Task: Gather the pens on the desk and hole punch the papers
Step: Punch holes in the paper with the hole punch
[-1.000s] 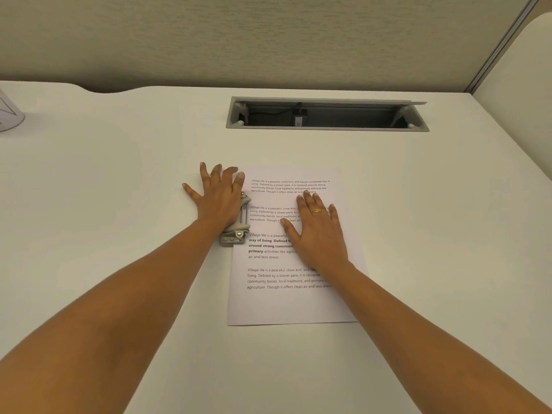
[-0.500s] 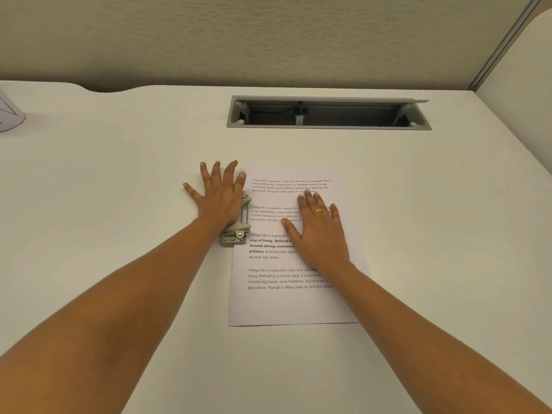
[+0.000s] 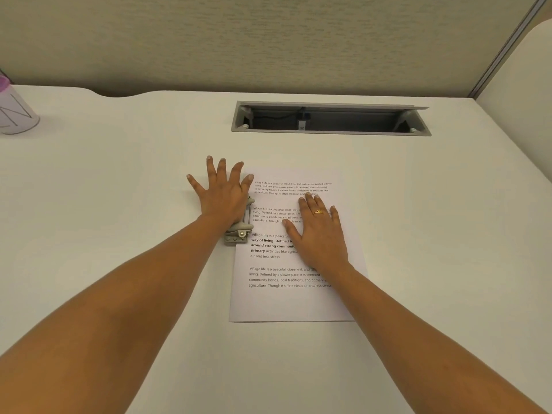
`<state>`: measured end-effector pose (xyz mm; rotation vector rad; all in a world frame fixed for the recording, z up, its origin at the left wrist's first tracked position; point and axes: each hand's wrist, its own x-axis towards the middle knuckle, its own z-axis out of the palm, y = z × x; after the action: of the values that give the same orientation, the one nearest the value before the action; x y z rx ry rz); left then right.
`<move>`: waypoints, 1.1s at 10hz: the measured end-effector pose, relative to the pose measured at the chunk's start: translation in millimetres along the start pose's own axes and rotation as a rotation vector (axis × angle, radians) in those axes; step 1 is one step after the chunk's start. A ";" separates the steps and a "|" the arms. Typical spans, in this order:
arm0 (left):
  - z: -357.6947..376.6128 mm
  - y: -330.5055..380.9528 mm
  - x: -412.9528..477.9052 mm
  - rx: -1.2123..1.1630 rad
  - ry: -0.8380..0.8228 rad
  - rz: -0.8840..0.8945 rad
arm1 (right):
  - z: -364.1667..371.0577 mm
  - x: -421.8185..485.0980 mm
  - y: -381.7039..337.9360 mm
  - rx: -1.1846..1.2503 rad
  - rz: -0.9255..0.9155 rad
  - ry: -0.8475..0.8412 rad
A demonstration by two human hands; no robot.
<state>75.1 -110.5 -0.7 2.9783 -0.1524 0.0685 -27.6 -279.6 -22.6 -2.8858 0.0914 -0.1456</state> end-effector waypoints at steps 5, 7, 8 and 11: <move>-12.9 9.8 -3.2 0.113 0.007 0.068 | 0.0 -0.4 0.2 0.007 0.000 0.006; -16.4 14.3 -2.7 0.157 -0.010 0.097 | -0.8 -0.3 0.0 0.006 -0.001 0.006; -17.9 16.6 -4.0 0.139 0.001 0.112 | -0.5 0.3 -0.1 0.008 0.002 0.003; -25.2 16.8 -6.9 -0.104 0.040 0.018 | 1.4 0.5 0.9 0.016 -0.001 0.013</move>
<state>65.6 -122.3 26.4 2.8701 -0.1730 0.1191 -27.1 -280.1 -24.2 -2.8695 0.0903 -0.1645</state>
